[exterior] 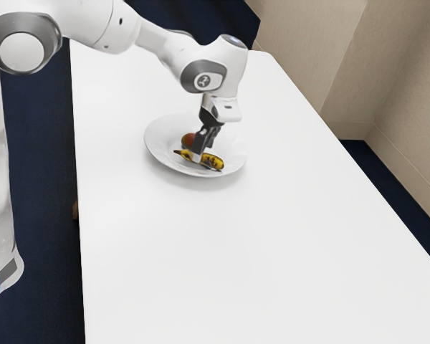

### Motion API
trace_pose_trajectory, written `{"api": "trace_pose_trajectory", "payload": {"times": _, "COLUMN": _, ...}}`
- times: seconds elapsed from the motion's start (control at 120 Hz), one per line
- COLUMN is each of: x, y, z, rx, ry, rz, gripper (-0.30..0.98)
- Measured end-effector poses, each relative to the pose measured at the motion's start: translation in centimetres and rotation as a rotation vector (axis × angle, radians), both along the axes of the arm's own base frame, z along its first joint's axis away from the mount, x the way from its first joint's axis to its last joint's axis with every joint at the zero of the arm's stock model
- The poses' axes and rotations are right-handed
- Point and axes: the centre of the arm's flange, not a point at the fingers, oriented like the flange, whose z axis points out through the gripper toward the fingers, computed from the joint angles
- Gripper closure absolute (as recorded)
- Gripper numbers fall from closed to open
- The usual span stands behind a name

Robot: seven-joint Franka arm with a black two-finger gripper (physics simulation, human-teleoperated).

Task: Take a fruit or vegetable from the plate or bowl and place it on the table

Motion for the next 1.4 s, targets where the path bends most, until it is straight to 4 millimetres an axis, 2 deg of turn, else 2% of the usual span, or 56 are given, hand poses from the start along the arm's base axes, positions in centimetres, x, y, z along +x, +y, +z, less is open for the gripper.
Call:
{"api": "trace_pose_trajectory", "payload": {"times": 0.367, "x": 0.8, "y": -0.8, "z": -1.5, "rx": -0.004, "ry": 0.004, "rz": -0.088, "gripper": 0.05}}
{"api": "trace_pose_trajectory", "payload": {"times": 0.517, "x": 0.9, "y": -0.8, "z": -1.7, "rx": -0.015, "ry": 0.001, "rz": -0.1, "gripper": 0.22}}
{"api": "trace_pose_trajectory", "payload": {"times": 0.65, "x": 0.5, "y": -0.2, "z": -2.4, "rx": -0.035, "ry": 0.011, "rz": -0.092, "gripper": 0.3}}
{"api": "trace_pose_trajectory", "payload": {"times": 0.758, "x": 0.2, "y": 0.6, "z": -2.5, "rx": -0.045, "ry": 0.004, "rz": -0.077, "gripper": 0.46}}
{"api": "trace_pose_trajectory", "payload": {"times": 1.033, "x": 0.3, "y": 2.5, "z": -1.9, "rx": -0.047, "ry": -0.043, "rz": -0.048, "gripper": 0.52}}
{"api": "trace_pose_trajectory", "payload": {"times": 1.133, "x": 0.3, "y": 2.5, "z": 0.0, "rx": -0.038, "ry": -0.093, "rz": -0.053, "gripper": 0.53}}
{"api": "trace_pose_trajectory", "payload": {"times": 1.2, "x": 0.6, "y": 2.3, "z": 2.8, "rx": -0.028, "ry": -0.153, "rz": -0.059, "gripper": 0.53}}
{"api": "trace_pose_trajectory", "payload": {"times": 1.242, "x": 1.4, "y": 1.8, "z": 5.4, "rx": -0.016, "ry": -0.206, "rz": -0.07, "gripper": 0.53}}
{"api": "trace_pose_trajectory", "payload": {"times": 1.342, "x": 5.2, "y": -1.8, "z": 11.2, "rx": 0.01, "ry": -0.33, "rz": -0.132, "gripper": 0.53}}
{"api": "trace_pose_trajectory", "payload": {"times": 1.4, "x": 7.7, "y": -5.3, "z": 13.0, "rx": 0.013, "ry": -0.377, "rz": -0.177, "gripper": 0.53}}
